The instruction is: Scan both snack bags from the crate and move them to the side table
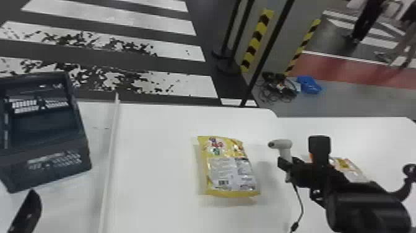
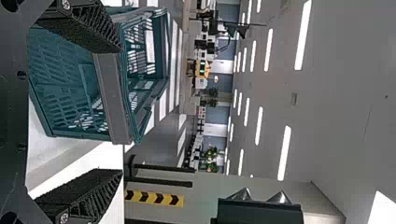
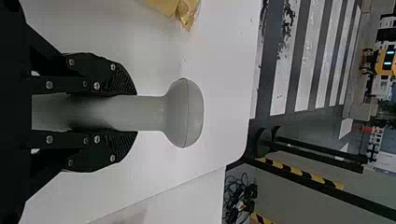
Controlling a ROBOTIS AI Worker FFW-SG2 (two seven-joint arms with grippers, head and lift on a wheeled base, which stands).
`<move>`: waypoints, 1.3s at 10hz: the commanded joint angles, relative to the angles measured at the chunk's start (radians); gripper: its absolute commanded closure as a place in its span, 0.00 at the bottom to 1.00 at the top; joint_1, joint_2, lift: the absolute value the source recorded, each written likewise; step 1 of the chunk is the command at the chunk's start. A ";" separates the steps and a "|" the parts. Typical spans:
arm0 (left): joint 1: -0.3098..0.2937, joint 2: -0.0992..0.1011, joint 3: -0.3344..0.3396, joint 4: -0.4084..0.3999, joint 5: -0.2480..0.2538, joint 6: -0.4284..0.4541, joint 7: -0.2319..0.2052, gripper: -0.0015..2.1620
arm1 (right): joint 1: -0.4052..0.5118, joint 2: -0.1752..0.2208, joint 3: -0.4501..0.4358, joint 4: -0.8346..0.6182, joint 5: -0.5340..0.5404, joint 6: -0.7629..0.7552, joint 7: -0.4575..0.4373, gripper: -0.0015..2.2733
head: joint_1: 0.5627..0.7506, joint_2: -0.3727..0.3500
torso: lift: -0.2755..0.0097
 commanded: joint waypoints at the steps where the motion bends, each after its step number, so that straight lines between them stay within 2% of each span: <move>1: -0.002 0.000 0.000 0.001 0.000 0.000 0.000 0.04 | -0.024 -0.007 0.006 0.082 0.004 -0.052 0.000 0.98 | 0.70 0.05 | 0.62; 3: -0.002 0.000 0.002 0.003 0.000 0.000 0.000 0.04 | -0.036 -0.012 0.014 0.148 0.004 -0.120 0.000 0.98 | 0.70 0.03 | 0.62; 10: -0.002 0.004 0.002 0.000 0.002 -0.003 0.000 0.04 | -0.064 -0.021 0.029 0.244 0.016 -0.169 -0.003 0.98 | 0.70 0.03 | 0.62; 11: -0.002 0.004 0.002 0.000 0.002 -0.003 0.000 0.04 | -0.062 -0.021 0.029 0.253 0.013 -0.178 -0.009 0.95 | 0.70 0.03 | 0.62; 13: -0.002 0.006 0.002 -0.002 0.002 -0.003 0.000 0.04 | -0.064 -0.019 0.029 0.261 0.005 -0.200 -0.032 0.79 | 0.70 0.03 | 0.62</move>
